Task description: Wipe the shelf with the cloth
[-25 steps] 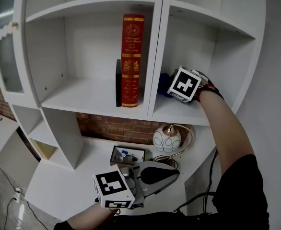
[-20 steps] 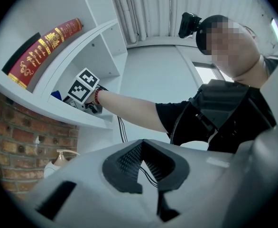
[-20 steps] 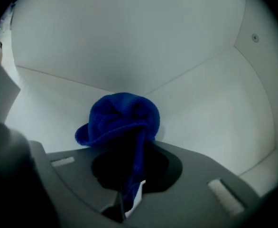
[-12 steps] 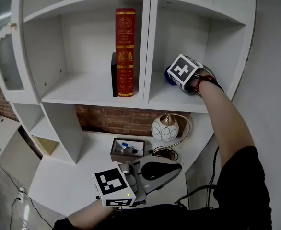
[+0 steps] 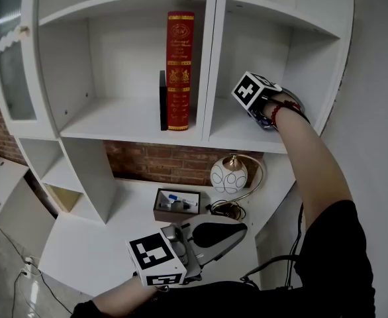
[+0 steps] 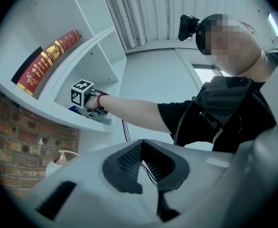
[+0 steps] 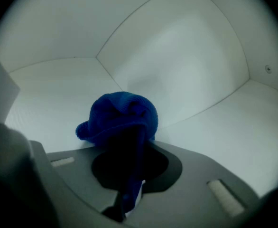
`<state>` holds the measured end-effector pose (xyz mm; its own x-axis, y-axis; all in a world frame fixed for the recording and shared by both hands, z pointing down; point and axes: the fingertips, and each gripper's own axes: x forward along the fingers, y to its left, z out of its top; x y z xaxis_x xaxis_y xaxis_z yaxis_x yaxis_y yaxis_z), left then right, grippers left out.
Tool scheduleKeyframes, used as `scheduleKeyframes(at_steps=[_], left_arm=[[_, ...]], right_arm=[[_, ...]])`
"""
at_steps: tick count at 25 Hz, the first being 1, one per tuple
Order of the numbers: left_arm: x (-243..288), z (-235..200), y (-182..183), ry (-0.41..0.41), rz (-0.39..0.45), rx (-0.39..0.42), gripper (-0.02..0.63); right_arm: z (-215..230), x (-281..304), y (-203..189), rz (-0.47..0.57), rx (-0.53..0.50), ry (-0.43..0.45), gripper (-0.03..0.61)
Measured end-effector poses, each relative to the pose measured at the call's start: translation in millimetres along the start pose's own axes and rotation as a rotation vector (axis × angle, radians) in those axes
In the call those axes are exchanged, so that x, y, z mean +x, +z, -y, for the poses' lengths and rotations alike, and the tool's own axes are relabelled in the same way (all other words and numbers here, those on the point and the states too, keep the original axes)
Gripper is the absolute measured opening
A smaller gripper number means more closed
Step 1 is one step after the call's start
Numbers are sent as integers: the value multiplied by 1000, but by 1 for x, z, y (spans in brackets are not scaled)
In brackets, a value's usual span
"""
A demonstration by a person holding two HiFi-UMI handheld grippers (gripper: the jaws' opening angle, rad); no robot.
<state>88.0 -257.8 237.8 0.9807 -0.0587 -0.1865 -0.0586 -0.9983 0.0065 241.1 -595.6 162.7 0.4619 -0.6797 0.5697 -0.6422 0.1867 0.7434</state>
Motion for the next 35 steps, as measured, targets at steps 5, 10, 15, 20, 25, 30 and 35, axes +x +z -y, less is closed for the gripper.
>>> scheduleKeyframes(at_steps=[5,10,15,20,25,30,35], left_arm=[[-7,3,2,-2,9,3,-2],[-9,11,3,-14,10,6,-2],[-9,19,4,-5,0,35,-2],[-11,28,2,-5,-14,39,-2],[-21,27,0,22,-12,32,-2],[-26,28,2,36,-1,25,-2],[-24,31,5,32,-2,35,-2]], right_arm=[[8,3,-12,-32,52,3,20],[6,-5,-18,-19,20,-17,23],[-27,-43,31,301,74,215,35],[-81,-87,64,409,-67,354,35],[-94,-88,68,398,-145,348,34],[-94,-82,66,407,42,437,32],[-90,-80,58,365,152,457,32]])
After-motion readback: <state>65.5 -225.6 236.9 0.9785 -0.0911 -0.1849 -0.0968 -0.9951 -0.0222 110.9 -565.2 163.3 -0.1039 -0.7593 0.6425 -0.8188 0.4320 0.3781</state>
